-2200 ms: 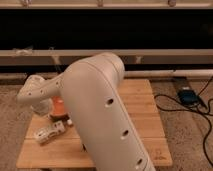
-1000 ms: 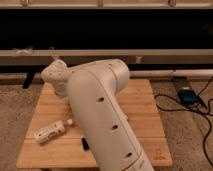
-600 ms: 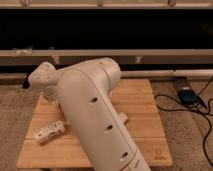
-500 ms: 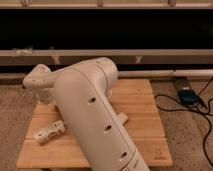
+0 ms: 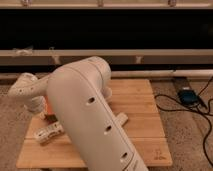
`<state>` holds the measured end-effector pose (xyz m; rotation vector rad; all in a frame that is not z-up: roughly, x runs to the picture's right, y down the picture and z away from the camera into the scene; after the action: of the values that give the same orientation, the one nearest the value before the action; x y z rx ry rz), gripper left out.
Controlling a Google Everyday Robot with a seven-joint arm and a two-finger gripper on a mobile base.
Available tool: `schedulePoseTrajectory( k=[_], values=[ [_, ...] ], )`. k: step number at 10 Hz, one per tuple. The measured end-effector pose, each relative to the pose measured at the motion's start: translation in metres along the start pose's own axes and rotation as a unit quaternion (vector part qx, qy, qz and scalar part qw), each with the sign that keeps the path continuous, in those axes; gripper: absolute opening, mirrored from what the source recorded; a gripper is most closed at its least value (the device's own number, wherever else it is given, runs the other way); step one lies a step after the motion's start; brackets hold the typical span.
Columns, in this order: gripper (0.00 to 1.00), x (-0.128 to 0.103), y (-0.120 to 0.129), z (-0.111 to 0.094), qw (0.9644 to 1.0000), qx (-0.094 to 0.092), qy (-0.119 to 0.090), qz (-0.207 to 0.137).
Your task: Drag the ceramic bowl in a circle
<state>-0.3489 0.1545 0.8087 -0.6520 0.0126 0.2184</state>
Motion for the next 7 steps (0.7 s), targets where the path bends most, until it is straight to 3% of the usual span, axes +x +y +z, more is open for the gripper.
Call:
schedulePoseTrajectory(
  k=[4,7],
  values=[
    [0.00,0.070,-0.011,-0.004,0.9985,-0.022,0.040,0.031],
    [0.00,0.101,-0.038,-0.005,0.9955,-0.027,0.052,0.075]
  ],
)
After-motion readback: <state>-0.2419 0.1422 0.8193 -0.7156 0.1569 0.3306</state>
